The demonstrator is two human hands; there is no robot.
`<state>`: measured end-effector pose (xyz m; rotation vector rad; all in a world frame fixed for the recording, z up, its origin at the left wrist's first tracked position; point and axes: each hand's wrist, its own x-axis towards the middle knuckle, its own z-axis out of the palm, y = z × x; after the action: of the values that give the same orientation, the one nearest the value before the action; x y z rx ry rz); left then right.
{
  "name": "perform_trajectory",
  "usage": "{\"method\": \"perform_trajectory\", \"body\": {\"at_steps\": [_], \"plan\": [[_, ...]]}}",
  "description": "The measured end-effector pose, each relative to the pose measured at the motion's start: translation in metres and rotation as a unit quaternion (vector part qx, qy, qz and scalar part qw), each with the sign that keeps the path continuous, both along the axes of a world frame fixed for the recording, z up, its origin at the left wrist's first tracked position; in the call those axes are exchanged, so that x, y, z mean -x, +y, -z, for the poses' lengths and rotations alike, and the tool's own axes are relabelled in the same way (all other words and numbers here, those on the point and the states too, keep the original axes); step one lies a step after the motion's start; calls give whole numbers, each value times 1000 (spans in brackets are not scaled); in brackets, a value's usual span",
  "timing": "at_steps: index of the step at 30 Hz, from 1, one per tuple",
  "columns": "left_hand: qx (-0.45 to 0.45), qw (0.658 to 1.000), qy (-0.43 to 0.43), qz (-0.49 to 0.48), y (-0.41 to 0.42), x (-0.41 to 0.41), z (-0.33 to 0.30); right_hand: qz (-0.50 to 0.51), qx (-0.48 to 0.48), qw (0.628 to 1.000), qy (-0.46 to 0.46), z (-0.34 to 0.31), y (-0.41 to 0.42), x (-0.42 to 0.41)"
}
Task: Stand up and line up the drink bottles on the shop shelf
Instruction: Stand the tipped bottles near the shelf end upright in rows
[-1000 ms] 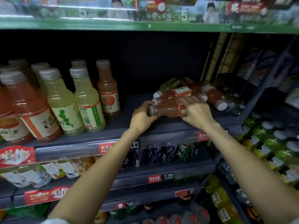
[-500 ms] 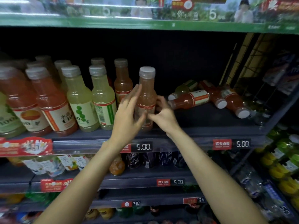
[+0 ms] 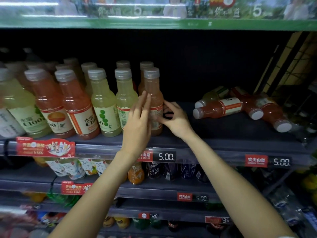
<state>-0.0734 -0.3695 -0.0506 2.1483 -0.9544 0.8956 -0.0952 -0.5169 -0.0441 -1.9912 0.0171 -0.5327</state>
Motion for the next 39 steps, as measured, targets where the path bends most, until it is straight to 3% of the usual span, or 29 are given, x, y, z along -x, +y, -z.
{"method": "perform_trajectory", "body": {"at_steps": [3,6,8,11,14,20,23,26,32,36,39], "plan": [[-19,999,-21,-33,-4,1,3,-55,19,998,-4,-2,-19,13],[-20,998,-23,-51,-9,4,3,-22,188,981,-47,-3,-61,40],[-21,998,-24,-62,-12,6,3,42,336,939,-59,-6,-94,54],[-29,996,-23,-84,-16,7,3,101,515,848,74,-7,-131,58],[-25,996,-17,-85,-19,5,2,129,577,793,146,-3,-142,48],[-37,994,13,-102,-26,-1,0,154,665,729,55,-4,-135,38],[-57,991,6,-121,-33,-4,-2,120,653,748,-25,0,-132,58],[-80,988,0,-129,-35,-7,-4,106,591,795,-89,-12,-108,76],[9,1000,26,16,-24,5,-12,55,410,905,-101,-63,-51,79],[32,970,187,154,-20,17,-21,19,234,970,-66,-77,-33,60],[55,959,234,150,-16,20,-20,3,122,991,-63,-74,-19,49]]}}
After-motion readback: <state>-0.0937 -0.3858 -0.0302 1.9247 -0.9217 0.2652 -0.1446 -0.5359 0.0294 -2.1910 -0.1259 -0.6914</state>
